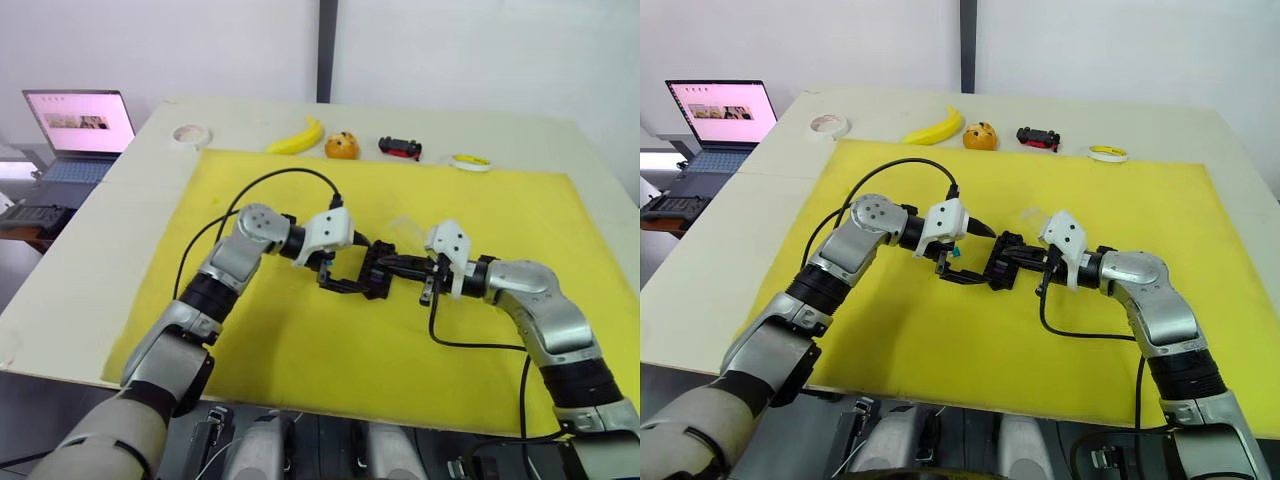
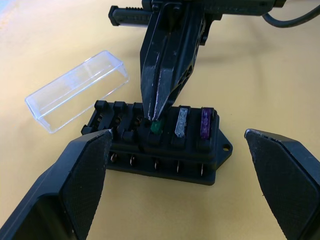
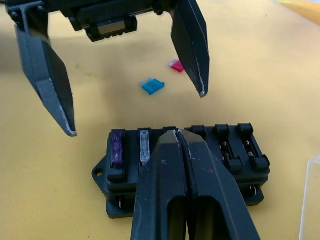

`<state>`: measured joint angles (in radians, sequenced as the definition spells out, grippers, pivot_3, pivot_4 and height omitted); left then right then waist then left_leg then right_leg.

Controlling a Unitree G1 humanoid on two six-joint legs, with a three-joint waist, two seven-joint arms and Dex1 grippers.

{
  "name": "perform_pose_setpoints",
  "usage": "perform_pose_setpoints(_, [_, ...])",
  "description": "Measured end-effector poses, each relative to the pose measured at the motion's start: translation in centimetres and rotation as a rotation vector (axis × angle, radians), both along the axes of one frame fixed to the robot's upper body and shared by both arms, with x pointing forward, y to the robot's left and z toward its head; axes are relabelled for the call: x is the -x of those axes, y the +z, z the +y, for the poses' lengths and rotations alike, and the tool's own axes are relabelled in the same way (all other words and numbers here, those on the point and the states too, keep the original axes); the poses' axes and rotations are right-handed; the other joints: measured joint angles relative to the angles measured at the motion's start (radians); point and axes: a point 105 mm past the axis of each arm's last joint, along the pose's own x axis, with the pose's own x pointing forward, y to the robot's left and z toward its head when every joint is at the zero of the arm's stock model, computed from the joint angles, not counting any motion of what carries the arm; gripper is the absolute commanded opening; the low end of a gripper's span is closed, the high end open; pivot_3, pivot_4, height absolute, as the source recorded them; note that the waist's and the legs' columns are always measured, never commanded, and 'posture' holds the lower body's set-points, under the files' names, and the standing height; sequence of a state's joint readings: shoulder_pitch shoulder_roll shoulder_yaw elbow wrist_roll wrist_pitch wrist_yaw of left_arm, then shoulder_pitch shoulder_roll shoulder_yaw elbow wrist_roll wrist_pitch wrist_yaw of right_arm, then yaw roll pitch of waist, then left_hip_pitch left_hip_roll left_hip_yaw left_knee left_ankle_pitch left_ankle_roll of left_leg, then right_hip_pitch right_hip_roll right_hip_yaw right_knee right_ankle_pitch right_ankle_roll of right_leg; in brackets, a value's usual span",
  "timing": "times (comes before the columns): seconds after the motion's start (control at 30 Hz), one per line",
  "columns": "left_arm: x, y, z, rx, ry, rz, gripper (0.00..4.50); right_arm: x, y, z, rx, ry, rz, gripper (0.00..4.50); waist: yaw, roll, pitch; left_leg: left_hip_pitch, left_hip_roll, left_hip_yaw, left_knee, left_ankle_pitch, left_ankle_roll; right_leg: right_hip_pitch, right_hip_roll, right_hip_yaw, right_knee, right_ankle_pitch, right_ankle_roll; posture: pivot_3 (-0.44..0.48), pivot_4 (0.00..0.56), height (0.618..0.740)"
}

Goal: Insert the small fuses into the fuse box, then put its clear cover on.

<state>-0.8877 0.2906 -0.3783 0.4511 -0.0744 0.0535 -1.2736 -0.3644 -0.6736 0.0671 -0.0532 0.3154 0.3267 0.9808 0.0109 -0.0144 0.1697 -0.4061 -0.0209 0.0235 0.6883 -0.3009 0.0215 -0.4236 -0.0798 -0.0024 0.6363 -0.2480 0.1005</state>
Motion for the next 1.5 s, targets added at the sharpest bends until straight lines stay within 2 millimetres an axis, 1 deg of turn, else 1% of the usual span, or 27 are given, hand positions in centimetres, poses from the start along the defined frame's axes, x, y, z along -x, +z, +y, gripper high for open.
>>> perform_pose_setpoints(0.1, [0.0,0.0,0.0,0.001,0.0,0.0,4.5,0.0,0.0,-0.1,0.027,-0.005,0.011,0.05,0.0,0.0,0.0,0.0,0.0,0.0,0.001,0.0,0.0,0.0,0.0,0.0,0.001,0.0,0.0,0.0,0.15,0.74])
perform_pose_setpoints(0.33, [0.0,0.0,0.1,0.002,0.004,0.0,4.5,0.2,0.3,0.0,0.018,-0.008,0.026,0.05,0.0,0.0,0.0,0.0,0.0,-0.001,0.004,-0.001,0.001,0.001,0.0,0.0,0.002,0.0,0.0,0.0,0.15,0.74])
perform_pose_setpoints(0.43, [0.0,0.2,0.7,0.014,0.026,0.001,4.5,0.1,1.1,-0.1,-0.019,-0.037,0.025,0.05,-0.001,0.0,0.0,-0.002,0.0,-0.001,0.005,-0.001,0.001,-0.001,0.0,0.0,0.003,0.0,0.0,0.0,0.15,0.74])
perform_pose_setpoints(0.5, [0.2,0.8,1.7,0.046,0.057,0.012,4.5,0.3,2.6,-0.6,-0.053,-0.064,-0.005,0.05,-0.003,0.0,0.0,-0.002,0.0,0.0,0.005,-0.001,0.001,-0.003,-0.001,0.001,0.006,0.0,0.0,0.0,0.15,0.74])
perform_pose_setpoints(0.53, [0.3,1.1,2.7,0.058,0.086,0.025,4.5,0.7,3.6,-1.2,-0.056,-0.079,-0.026,0.05,-0.002,0.0,0.0,-0.002,0.0,-0.001,0.005,-0.001,0.001,-0.003,-0.001,0.001,0.008,0.0,0.0,0.0,0.15,0.74])
perform_pose_setpoints(0.57, [0.3,1.2,3.5,0.071,0.109,0.033,4.5,0.9,4.2,-1.7,-0.053,-0.091,-0.04,0.05,-0.002,0.0,0.0,-0.002,0.001,-0.001,0.005,-0.001,0.001,-0.003,-0.001,0.001,0.009,0.0,0.0,0.0,0.15,0.74])
perform_pose_setpoints(0.6, [0.4,1.4,4.9,0.091,0.156,0.059,4.5,1.4,4.8,-2.6,-0.044,-0.123,-0.052,0.05,-0.002,0.0,0.0,-0.002,0.001,-0.001,0.005,-0.001,0.001,-0.003,-0.001,0.001,0.009,0.0,0.0,0.0,0.15,0.74])
perform_pose_setpoints(0.67, [0.6,1.3,7.9,0.122,0.267,0.121,4.5,2.3,5.1,-5.0,-0.022,-0.205,-0.044,0.05,-0.001,0.0,0.0,-0.002,0.001,-0.001,0.005,-0.001,0.002,-0.003,-0.002,0.001,0.008,0.0,0.0,0.0,0.15,0.74])
perform_pose_setpoints(0.7, [0.8,1.2,9.5,0.14,0.334,0.164,4.5,3.0,4.6,-6.4,-0.013,-0.258,-0.018,0.58,-0.001,0.0,0.0,-0.002,0.001,-0.001,0.005,-0.001,0.002,-0.003,-0.002,0.001,0.008,0.0,0.0,0.0,0.15,0.74])
perform_pose_setpoints(0.73, [0.9,1.0,11.2,0.157,0.405,0.204,4.5,3.6,4.1,-7.9,-0.007,-0.311,0.018,0.86,0.0,0.0,0.0,-0.002,0.001,-0.001,0.005,-0.001,0.002,-0.003,-0.003,0.001,0.008,0.0,0.0,0.0,0.15,0.74])
perform_pose_setpoints(0.83, [1.9,0.7,15.0,0.203,0.569,0.292,4.5,6.0,2.4,-11.6,0.042,-0.433,0.083,2.4,0.003,0.0,0.0,-0.002,0.001,-0.001,0.005,-0.002,0.002,-0.002,-0.004,0.001,0.008,0.0,0.0,0.0,0.15,0.74])
perform_pose_setpoints(0.87, [2.2,0.5,16.1,0.207,0.618,0.313,4.5,6.7,2.1,-12.7,0.065,-0.47,0.089,2.87,0.001,0.0,0.0,-0.002,0.001,-0.001,0.005,-0.001,0.002,-0.002,-0.004,0.001,0.007,0.0,0.0,0.0,0.15,0.74])
perform_pose_setpoints(0.9, [2.6,0.3,17.2,0.207,0.663,0.33,4.5,7.3,2.0,-13.8,0.084,-0.51,0.087,3.42,0.001,0.0,0.0,-0.001,0.001,-0.001,0.005,-0.001,0.002,-0.002,-0.004,0.001,0.007,-0.001,0.0,0.0,0.15,0.74])
perform_pose_setpoints(0.97, [3.4,-0.2,18.8,0.195,0.721,0.359,4.5,8.2,1.9,-15.6,0.111,-0.573,0.083,4.43,-0.002,0.0,0.0,0.0,0.001,0.0,0.005,-0.002,0.002,-0.001,-0.004,0.001,0.007,-0.001,0.0,0.0,0.15,0.74])
perform_pose_setpoints(1.03, [4.1,-0.8,20.6,0.171,0.786,0.384,4.5,9.3,1.7,-17.4,0.139,-0.633,0.089,4.48,-0.004,0.0,0.0,0.001,0.002,0.0,0.005,-0.002,0.002,0.0,-0.004,0.001,0.007,-0.001,-0.001,0.0,0.15,0.74])
perform_pose_setpoints(1.13, [4.5,-0.3,22.5,0.177,0.858,0.404,4.5,10.3,1.7,-18.8,0.166,-0.68,0.085,4.48,-0.003,0.0,0.0,0.001,0.002,0.0,0.005,-0.001,0.002,0.0,-0.004,0.001,0.007,-0.001,-0.001,0.0,0.15,0.74])
perform_pose_setpoints(1.17, [4.5,0.1,22.9,0.191,0.878,0.408,4.5,10.4,1.9,-19.0,0.168,-0.685,0.078,4.48,-0.003,0.0,0.0,0.002,0.002,0.0,0.005,-0.001,0.002,0.0,-0.004,0.001,0.007,-0.001,-0.001,0.0,0.15,0.74])
perform_pose_setpoints(1.23, [4.2,0.9,23.1,0.238,0.902,0.441,4.5,10.3,2.2,-18.9,0.161,-0.687,0.067,4.48,-0.002,0.0,0.0,0.002,0.002,0.0,0.005,-0.001,0.002,0.001,-0.005,0.001,0.007,-0.001,-0.001,0.0,0.15,0.74])
perform_pose_setpoints(1.27, [3.9,1.4,22.8,0.278,0.912,0.472,4.5,9.9,2.5,-18.5,0.144,-0.679,0.055,4.48,-0.001,0.0,0.0,0.002,0.001,0.0,0.005,-0.001,0.001,0.001,-0.005,0.001,0.008,-0.001,-0.001,0.0,0.15,0.74])
perform_pose_setpoints(1.3, [3.5,1.9,22.2,0.319,0.914,0.507,4.5,9.3,3.0,-17.6,0.129,-0.657,0.034,4.48,-0.001,0.0,0.0,0.002,0.001,0.0,0.005,-0.001,0.001,0.001,-0.005,0.001,0.008,-0.001,0.0,0.0,0.15,0.74])
perform_pose_setpoints(1.37, [3.5,2.2,20.1,0.346,0.874,0.563,4.5,8.3,4.1,-15.0,0.106,-0.574,-0.014,4.48,-0.002,0.001,0.0,0.002,0.001,0.0,0.005,-0.001,0.001,0.0,-0.005,0.001,0.009,-0.001,0.0,0.0,0.15,0.74])
perform_pose_setpoints(1.4, [3.7,1.9,19.3,0.335,0.856,0.583,4.5,8.1,4.3,-14.1,0.096,-0.544,-0.02,4.48,-0.003,0.001,0.0,0.002,0.001,0.0,0.005,-0.001,0.001,0.0,-0.005,0.002,0.009,-0.001,0.0,0.0,0.15,0.74])
perform_pose_setpoints(1.43, [3.9,1.6,18.3,0.335,0.84,0.626,4.5,7.8,4.5,-12.7,0.076,-0.506,-0.018,4.48,-0.004,0.0,0.0,0.002,0.001,-0.001,0.005,-0.001,0.001,0.0,-0.005,0.002,0.009,-0.001,0.0,0.0,0.15,0.74])
perform_pose_setpoints(1.47, [3.6,1.4,17.4,0.355,0.835,0.671,4.5,7.4,4.6,-11.1,0.053,-0.461,-0.016,4.48,-0.003,0.0,0.0,0.001,0.001,-0.001,0.005,-0.001,0.0,0.0,-0.004,0.002,0.009,-0.001,0.0,0.0,0.15,0.74])
perform_pose_setpoints(1.5, [3.4,1.3,16.4,0.373,0.826,0.727,4.5,7.3,4.7,-9.1,0.029,-0.397,-0.014,4.48,-0.001,0.0,0.0,0.001,0.001,-0.002,0.006,0.0,0.0,-0.001,-0.004,0.002,0.009,-0.001,0.0,0.0,0.15,0.74])
